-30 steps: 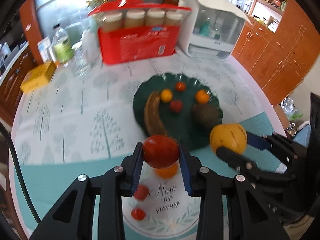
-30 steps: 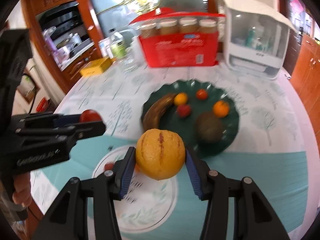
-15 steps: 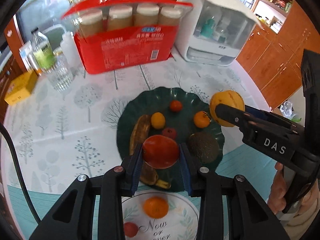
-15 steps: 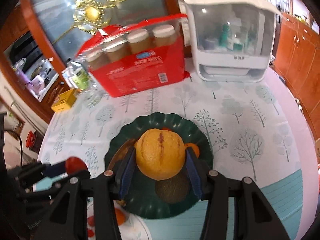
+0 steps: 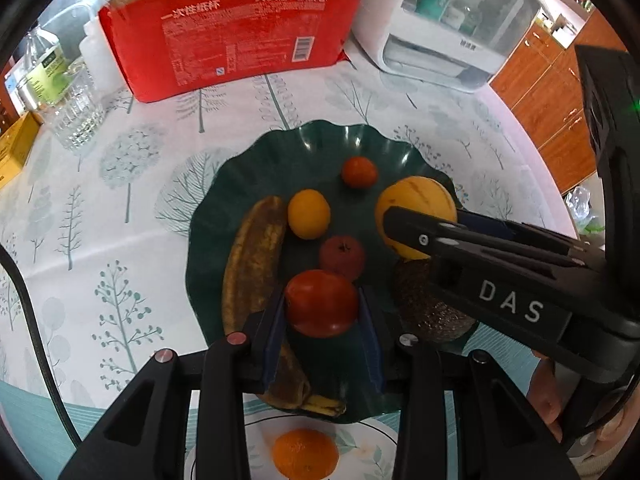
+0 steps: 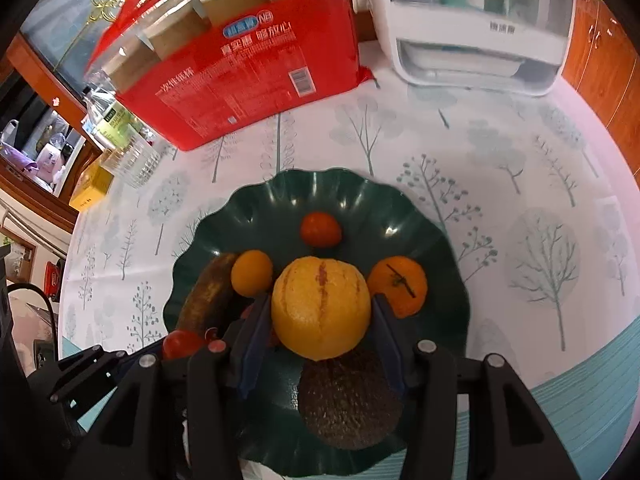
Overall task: Organize fruits
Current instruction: 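Lower both fruits onto the green plate and open both tools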
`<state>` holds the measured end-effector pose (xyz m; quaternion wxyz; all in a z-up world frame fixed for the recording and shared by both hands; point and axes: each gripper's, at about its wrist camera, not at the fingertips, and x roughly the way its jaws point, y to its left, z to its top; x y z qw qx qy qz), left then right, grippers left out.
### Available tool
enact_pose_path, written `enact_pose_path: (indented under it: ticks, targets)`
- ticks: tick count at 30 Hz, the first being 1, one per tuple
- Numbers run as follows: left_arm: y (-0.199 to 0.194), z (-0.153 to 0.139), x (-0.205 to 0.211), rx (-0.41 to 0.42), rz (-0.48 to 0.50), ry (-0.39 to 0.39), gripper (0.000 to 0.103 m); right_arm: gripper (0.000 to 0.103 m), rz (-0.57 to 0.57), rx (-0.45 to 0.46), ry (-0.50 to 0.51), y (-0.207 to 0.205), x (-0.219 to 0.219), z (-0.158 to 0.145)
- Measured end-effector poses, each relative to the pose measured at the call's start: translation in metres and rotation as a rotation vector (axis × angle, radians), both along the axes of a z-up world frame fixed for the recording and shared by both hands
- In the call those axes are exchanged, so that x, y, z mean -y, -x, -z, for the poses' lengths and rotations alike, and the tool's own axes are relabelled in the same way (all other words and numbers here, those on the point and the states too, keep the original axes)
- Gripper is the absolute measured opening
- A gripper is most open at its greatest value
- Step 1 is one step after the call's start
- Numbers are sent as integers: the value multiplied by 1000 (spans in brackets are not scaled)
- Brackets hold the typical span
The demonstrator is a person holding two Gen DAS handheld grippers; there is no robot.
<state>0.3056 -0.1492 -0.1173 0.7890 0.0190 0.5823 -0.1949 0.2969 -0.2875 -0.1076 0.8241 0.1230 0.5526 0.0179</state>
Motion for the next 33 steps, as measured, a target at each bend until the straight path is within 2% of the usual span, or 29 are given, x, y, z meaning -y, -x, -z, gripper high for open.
enact_pose_path:
  ticks: [4, 8, 14, 18, 22, 25, 29, 33]
  targets:
    - [0, 4, 1, 1, 6, -13, 34, 51, -9, -4, 12, -3, -3, 1]
    - [0, 0, -3, 10, -5, -6, 46, 51, -18, 8, 13, 0, -3, -4]
    - [4, -17, -14, 34, -28, 2, 47, 51, -13, 23, 21, 8, 1, -10]
    - [7, -30, -24, 57, -59, 6, 53, 51, -13, 30, 24, 16, 3, -14]
    - [13, -43, -33, 77, -83, 11, 55, 51, -12, 41, 38, 25, 3, -21]
    - [19, -52, -38, 95, -96, 5, 62, 51, -11, 50, 33, 33, 3, -27]
    - [30, -64, -45, 111, -118, 7, 79, 50, -22, 65, 37, 45, -1, -35]
    - [41, -73, -51, 117, -133, 10, 81, 50, -37, 82, 40, 58, -5, -44]
